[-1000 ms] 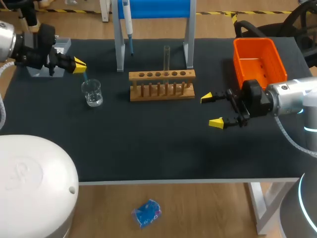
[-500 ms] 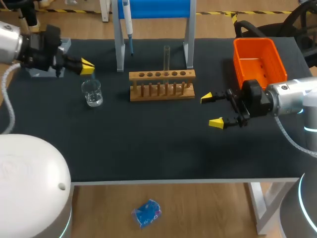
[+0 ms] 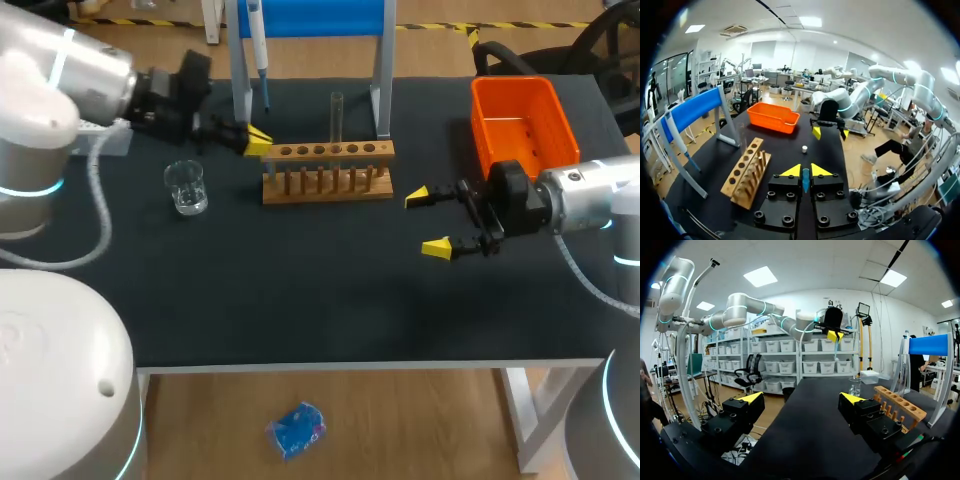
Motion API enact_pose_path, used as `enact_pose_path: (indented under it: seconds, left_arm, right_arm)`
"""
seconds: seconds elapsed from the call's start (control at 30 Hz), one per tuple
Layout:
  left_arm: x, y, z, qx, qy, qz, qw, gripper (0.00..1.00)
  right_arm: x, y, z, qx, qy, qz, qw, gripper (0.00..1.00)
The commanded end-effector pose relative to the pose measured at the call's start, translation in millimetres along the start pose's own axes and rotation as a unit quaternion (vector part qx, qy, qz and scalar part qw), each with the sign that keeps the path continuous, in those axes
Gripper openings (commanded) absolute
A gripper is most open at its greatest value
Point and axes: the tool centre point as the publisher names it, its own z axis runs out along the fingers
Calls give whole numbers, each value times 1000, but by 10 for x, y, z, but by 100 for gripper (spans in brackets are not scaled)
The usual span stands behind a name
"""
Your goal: Invert the test tube, pick up the pipette, mount the tip to pipette, aspirate from beaker and dispense into the tube, eject the tip, return the pipette, and cap with the stopper.
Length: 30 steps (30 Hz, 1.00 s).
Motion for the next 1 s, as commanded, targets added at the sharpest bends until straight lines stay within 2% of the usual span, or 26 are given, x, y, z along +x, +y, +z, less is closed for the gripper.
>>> enact_pose_path:
  seconds: [0.03, 0.17, 0.3, 0.4, 0.9, 0.93, 1.0]
  left_arm:
    - [169, -167, 283, -2, -19, 14, 1000, 0]
    - [265, -273, 506, 1, 8, 21, 1000, 0]
    - [318, -321, 685, -26, 25, 21, 999, 0]
    - [302, -306, 702, -40, 19, 21, 999, 0]
    - [302, -306, 702, -40, 19, 21, 999, 0]
    - [281, -294, 742, -50, 13, 20, 998, 0]
    - [260, -294, 809, -36, 27, 24, 999, 0]
  right_arm:
    - [4, -3, 0, 0, 0, 0, 1000, 100]
    - [4, -3, 0, 0, 0, 0, 1000, 100]
    - [4, -3, 0, 0, 0, 0, 1000, 100]
    - [4, -3, 0, 0, 0, 0, 1000, 100]
    - [4, -3, 0, 0, 0, 0, 1000, 100]
    - [-7, -4, 19, -2, -1, 0, 1000, 100]
    - [-28, 2, 67, -3, -3, -1, 1000, 100]
